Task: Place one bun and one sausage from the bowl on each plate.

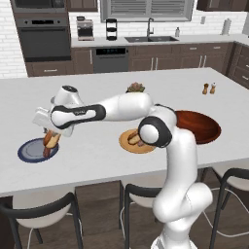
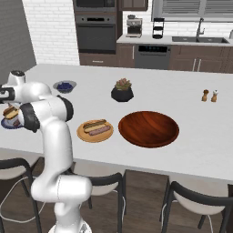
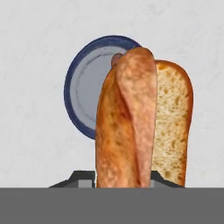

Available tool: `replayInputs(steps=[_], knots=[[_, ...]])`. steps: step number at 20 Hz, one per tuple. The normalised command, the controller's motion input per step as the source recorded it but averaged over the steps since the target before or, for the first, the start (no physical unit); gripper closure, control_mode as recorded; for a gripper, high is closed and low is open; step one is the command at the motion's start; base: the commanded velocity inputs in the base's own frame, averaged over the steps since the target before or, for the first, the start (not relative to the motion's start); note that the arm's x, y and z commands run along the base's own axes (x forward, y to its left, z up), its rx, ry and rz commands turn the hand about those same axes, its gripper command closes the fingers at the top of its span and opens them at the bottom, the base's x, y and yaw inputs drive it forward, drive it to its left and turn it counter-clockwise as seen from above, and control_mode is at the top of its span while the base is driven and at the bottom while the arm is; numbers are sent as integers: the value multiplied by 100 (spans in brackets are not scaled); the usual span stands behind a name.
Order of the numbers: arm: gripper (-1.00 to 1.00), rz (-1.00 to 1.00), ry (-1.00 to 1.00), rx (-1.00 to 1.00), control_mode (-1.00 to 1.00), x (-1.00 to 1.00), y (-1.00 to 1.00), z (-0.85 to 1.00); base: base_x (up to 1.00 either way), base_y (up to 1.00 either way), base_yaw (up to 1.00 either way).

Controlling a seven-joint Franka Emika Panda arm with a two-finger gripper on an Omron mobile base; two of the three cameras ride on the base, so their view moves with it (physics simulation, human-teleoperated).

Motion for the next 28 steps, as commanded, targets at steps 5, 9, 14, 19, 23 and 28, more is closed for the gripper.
replayInputs(steps=[5,9,14,19,23,28], knots=[[100,12,0,6,-100,9,48,-33,0,0,0],[100,9,0,3,-100,2,21,-21,0,0,0],[100,3,-1,6,-100,0,-11,-31,0,0,0],[100,11,-19,42,-100,-3,-21,-50,0,0,0],[100,17,-29,29,-100,1,0,-14,0,0,0],[100,7,-4,9,-100,22,-1,-6,0,0,0]])
